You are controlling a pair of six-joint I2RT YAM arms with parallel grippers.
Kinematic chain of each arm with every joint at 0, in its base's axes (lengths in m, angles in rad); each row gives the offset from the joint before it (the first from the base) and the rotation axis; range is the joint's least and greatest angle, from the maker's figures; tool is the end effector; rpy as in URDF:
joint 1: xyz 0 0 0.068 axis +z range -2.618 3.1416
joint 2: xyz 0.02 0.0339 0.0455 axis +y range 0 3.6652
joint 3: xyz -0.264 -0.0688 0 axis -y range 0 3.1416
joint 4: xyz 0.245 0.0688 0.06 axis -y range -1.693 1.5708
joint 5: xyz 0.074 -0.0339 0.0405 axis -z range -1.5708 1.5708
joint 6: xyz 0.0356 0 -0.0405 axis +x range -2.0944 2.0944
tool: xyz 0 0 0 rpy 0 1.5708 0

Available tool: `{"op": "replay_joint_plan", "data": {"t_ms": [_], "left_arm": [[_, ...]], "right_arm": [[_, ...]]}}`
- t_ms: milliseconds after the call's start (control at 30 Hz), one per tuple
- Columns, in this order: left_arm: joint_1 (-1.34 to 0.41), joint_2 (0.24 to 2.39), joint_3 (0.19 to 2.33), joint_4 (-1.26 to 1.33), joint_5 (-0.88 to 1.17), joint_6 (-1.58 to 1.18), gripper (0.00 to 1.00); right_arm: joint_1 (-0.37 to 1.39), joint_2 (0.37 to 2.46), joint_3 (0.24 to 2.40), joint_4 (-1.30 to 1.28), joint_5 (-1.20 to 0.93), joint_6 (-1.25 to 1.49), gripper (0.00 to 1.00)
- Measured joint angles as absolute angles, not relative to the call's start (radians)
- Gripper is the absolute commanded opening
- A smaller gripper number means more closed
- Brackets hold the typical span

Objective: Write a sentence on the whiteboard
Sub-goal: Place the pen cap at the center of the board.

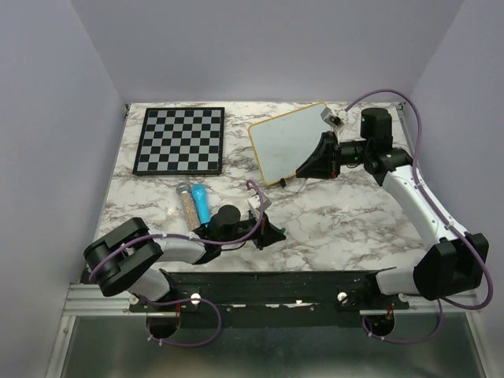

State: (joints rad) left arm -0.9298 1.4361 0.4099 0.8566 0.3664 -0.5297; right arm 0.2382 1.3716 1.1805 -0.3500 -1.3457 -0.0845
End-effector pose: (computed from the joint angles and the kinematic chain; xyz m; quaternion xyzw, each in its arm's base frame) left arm 0.1503 -0.2228 0.1785 0.2645 0.7133 -0.5264 0.3796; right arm 0.2736 0.1021 0.3424 -0.4122 0.6225 0.5704 0.3423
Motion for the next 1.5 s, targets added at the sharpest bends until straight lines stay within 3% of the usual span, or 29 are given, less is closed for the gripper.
{"op": "replay_joint_plan", "data": {"t_ms": [200,500,667,1267,1500], "left_arm": [[-0.925,1.361,0.339,0.747,0.288,-0.532,0.00],[-0.796,1.028,0.355,0.349,-0.123,-0.647,0.00],[-0.690,1.105,0.387,0.206,-0.215,-0.698,0.00],[-0.648,1.380,0.502,0.121,-0.324,-0.716,0.02],[-0.648,1.401,0.508,0.124,-0.351,-0.720,0.23]], "right_arm": [[0.224,1.325,1.162,-0.326,-1.240,-0.047,0.00],[0.162,0.954,0.752,-0.090,-0.827,-0.015,0.01],[0.130,0.943,0.738,-0.006,-0.773,-0.025,0.00],[0.109,0.949,0.679,0.059,-0.687,-0.080,0.01],[0.109,0.963,0.675,0.069,-0.670,-0.079,0.01]]}}
